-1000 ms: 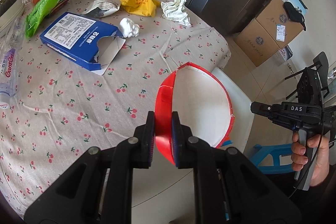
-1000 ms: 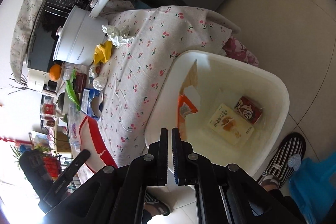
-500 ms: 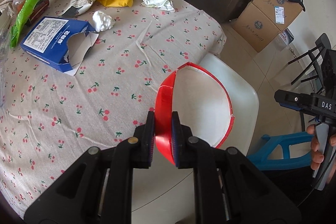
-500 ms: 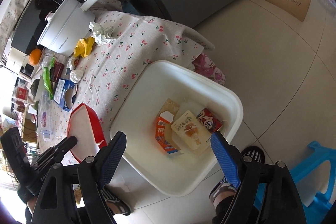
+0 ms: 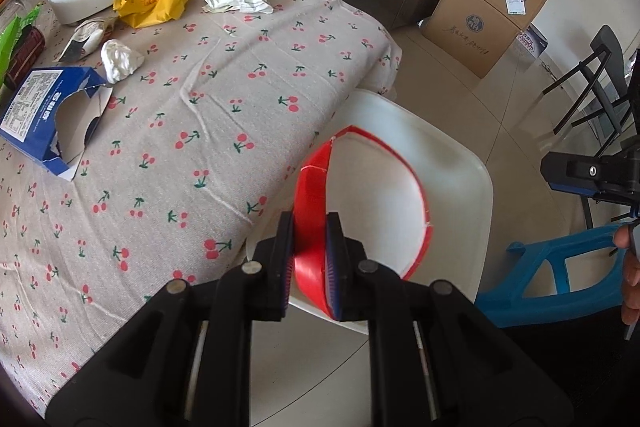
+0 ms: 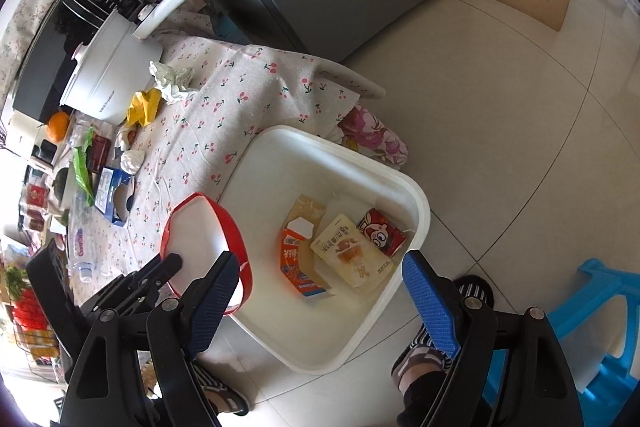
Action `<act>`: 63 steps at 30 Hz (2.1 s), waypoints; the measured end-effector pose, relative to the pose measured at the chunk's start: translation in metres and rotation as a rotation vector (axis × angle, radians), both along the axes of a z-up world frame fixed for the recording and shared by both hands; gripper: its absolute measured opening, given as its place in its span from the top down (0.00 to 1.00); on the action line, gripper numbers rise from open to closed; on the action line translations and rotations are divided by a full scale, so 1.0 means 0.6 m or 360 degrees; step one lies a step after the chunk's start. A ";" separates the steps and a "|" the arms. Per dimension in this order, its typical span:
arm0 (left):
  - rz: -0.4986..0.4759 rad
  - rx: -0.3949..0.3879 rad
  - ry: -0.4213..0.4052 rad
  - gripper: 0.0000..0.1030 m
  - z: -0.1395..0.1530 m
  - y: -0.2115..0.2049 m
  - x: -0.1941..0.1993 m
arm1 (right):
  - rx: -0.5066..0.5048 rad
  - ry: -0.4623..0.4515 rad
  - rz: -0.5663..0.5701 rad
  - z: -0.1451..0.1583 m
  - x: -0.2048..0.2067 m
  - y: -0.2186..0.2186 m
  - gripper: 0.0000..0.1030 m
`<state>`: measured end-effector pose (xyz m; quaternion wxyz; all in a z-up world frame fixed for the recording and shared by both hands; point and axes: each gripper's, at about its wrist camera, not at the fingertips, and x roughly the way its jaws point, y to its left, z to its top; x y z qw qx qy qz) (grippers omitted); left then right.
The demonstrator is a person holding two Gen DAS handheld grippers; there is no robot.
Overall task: Collect trash
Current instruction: 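Carry the red-rimmed bowl over the white bin and open the left tool, then move both tools back over the table toward the remaining items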
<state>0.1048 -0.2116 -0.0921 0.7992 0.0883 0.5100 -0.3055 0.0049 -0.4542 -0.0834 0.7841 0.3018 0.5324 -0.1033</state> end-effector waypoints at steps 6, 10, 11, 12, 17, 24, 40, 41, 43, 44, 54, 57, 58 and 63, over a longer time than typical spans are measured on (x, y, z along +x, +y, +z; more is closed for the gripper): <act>-0.0006 0.0011 -0.0121 0.47 0.026 0.012 -0.002 | -0.0034 -0.0015 -0.0020 0.006 -0.001 -0.005 0.17; 0.0049 0.0003 -0.0135 0.35 0.038 0.038 0.004 | -0.0034 -0.0026 -0.0017 0.009 0.002 -0.002 0.17; 0.0065 0.0004 -0.0139 0.30 0.041 0.047 0.006 | -0.0038 -0.0030 -0.0012 0.011 0.003 0.000 0.17; 0.0081 0.0005 -0.0144 0.26 0.044 0.055 0.006 | -0.0043 -0.0033 -0.0006 0.012 0.005 0.004 0.17; 0.0175 0.0012 -0.0155 0.16 0.058 0.094 0.011 | -0.0093 -0.0051 0.0032 0.022 0.013 0.022 0.17; 0.0341 0.0056 -0.0189 0.05 0.072 0.163 0.021 | -0.0222 -0.0092 0.0119 0.044 0.038 0.070 0.14; 0.0656 0.0165 -0.0309 0.01 0.095 0.328 0.044 | -0.0567 -0.0329 0.0457 0.096 0.124 0.242 0.00; 0.0661 0.0174 -0.0318 0.01 0.096 0.337 0.046 | -0.0576 -0.0341 0.0474 0.098 0.129 0.251 0.00; 0.0666 0.0203 -0.0351 0.01 0.100 0.353 0.047 | -0.0588 -0.0360 0.0504 0.099 0.141 0.269 0.00; 0.0665 0.0215 -0.0370 0.01 0.101 0.361 0.047 | -0.0587 -0.0368 0.0518 0.099 0.147 0.278 0.00; 0.0699 0.0225 -0.0328 0.01 0.085 0.438 0.087 | -0.0626 -0.0407 0.0669 0.086 0.211 0.357 0.00; 0.0745 0.0184 -0.0284 0.01 0.075 0.463 0.107 | -0.0685 -0.0371 0.0740 0.077 0.232 0.377 0.00; 0.0764 0.0180 -0.0263 0.01 0.070 0.472 0.114 | -0.0689 -0.0364 0.0760 0.075 0.240 0.383 0.00; 0.0786 0.0203 -0.0215 0.01 0.053 0.491 0.145 | -0.0644 -0.0345 0.0792 0.061 0.272 0.398 0.00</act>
